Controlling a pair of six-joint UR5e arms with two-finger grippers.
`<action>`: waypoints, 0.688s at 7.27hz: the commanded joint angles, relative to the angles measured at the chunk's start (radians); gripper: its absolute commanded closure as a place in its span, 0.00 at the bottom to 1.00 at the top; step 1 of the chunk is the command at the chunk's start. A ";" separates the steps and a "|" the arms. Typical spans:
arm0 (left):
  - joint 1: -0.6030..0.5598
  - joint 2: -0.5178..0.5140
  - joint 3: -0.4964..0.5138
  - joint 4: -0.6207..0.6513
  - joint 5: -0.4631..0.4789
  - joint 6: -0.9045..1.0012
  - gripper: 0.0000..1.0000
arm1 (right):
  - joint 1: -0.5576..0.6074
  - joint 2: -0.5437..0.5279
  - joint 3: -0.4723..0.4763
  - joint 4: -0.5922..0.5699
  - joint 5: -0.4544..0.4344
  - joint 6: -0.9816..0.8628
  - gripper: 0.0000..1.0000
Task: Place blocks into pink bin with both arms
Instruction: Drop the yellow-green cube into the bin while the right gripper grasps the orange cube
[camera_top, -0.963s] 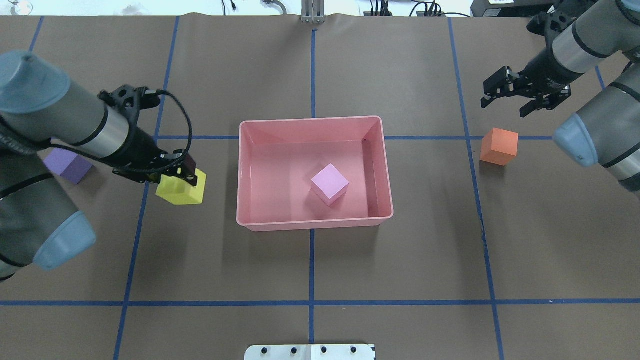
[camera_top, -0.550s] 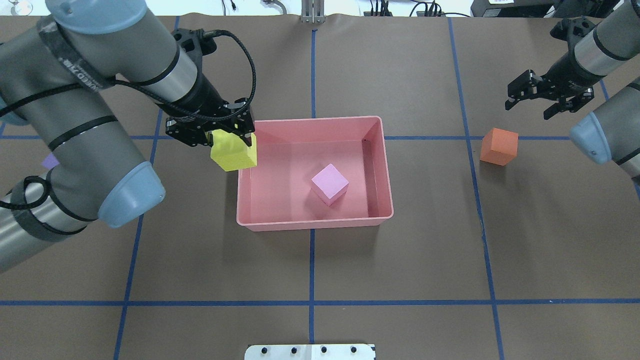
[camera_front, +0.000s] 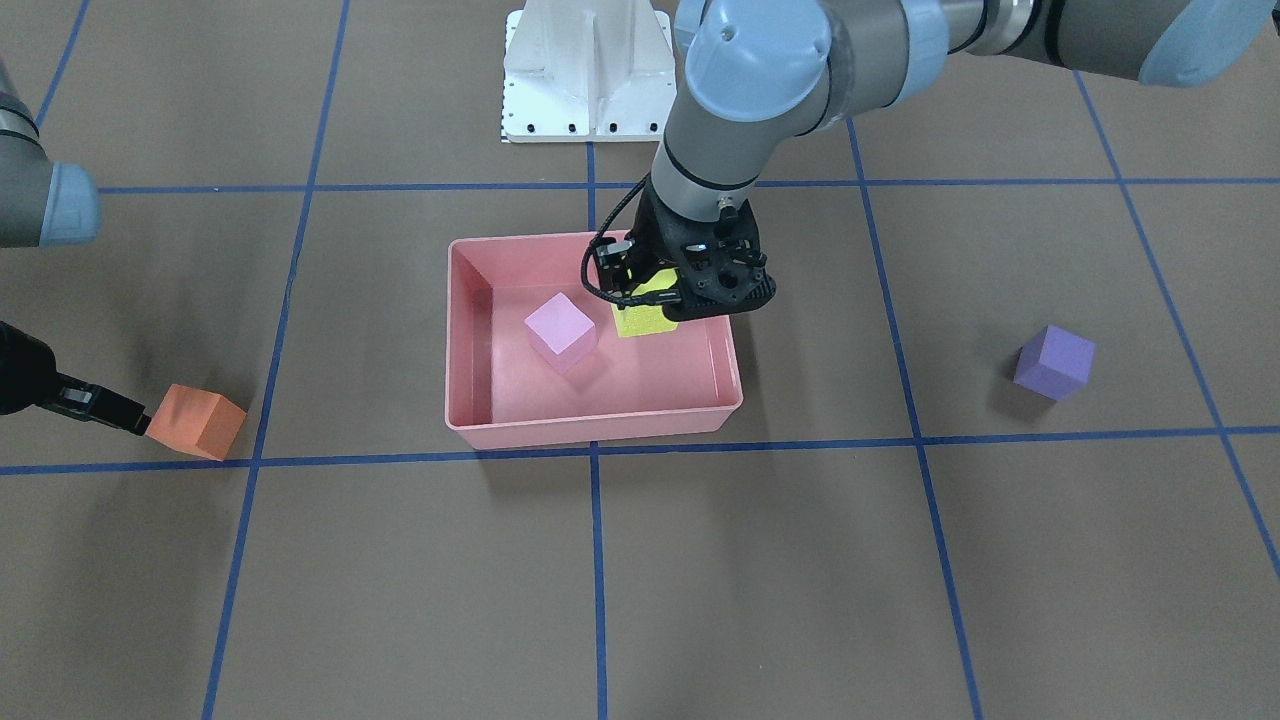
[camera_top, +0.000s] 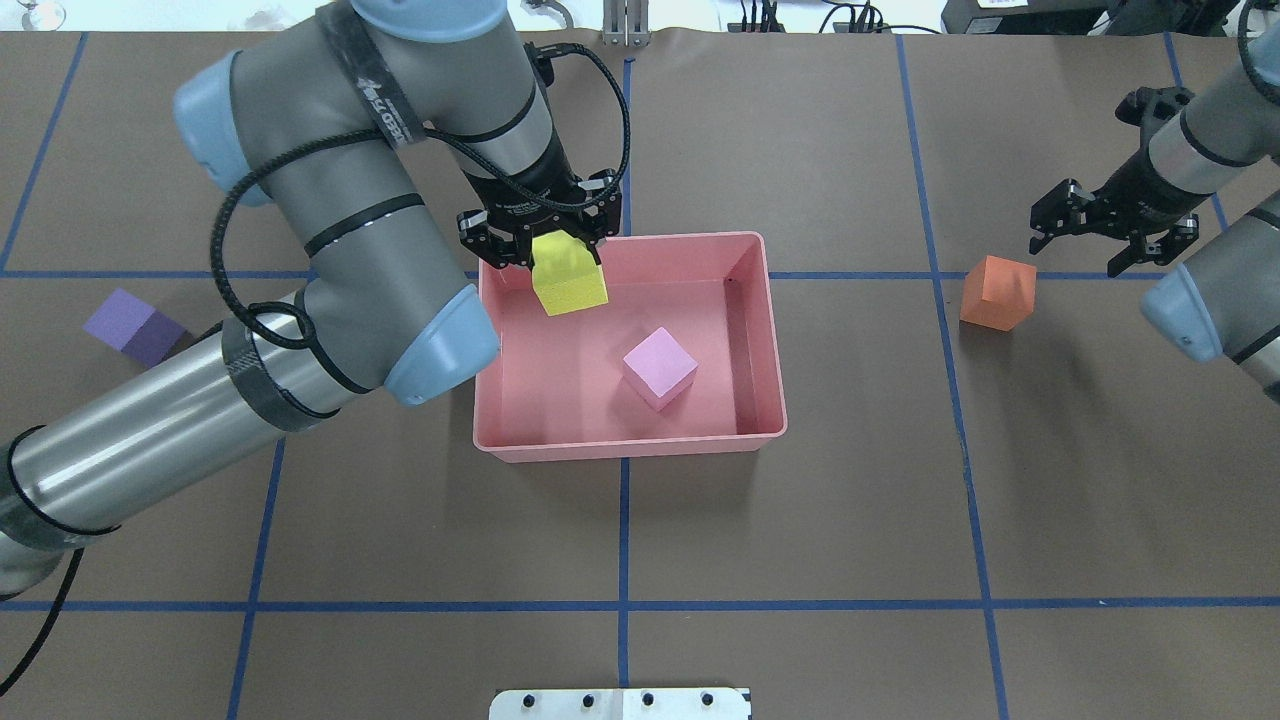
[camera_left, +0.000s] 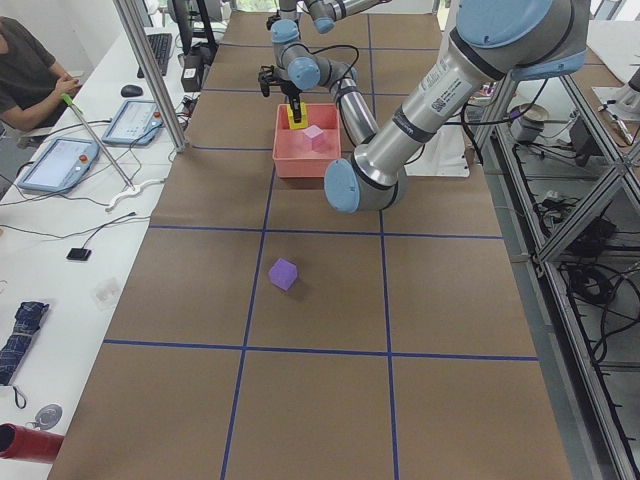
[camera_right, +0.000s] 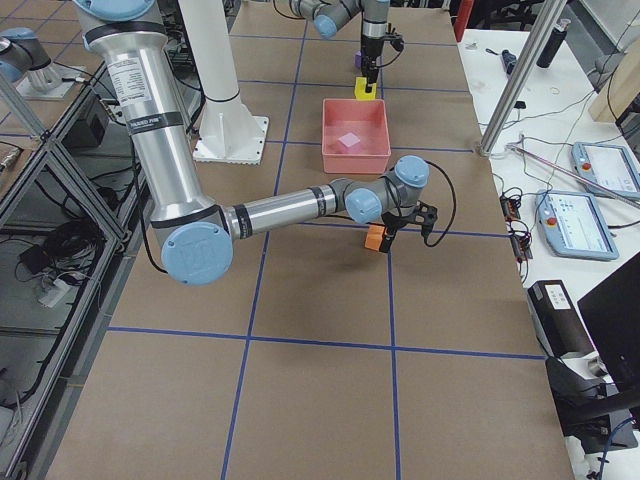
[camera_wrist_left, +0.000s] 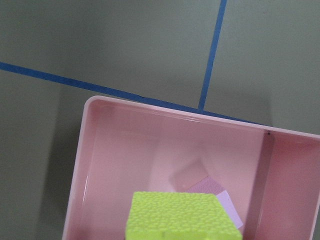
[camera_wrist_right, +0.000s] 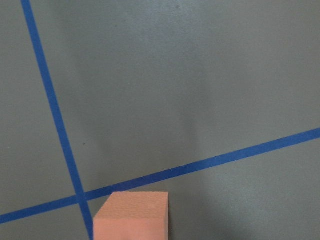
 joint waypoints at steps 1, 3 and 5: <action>0.031 -0.004 0.059 -0.029 0.033 -0.003 1.00 | -0.070 -0.003 0.008 0.001 -0.039 0.058 0.01; 0.034 0.011 0.057 -0.029 0.034 -0.003 1.00 | -0.083 -0.010 0.017 0.001 -0.037 0.060 0.01; 0.035 0.034 0.053 -0.029 0.034 -0.003 1.00 | -0.086 -0.001 0.052 0.001 -0.036 0.063 0.01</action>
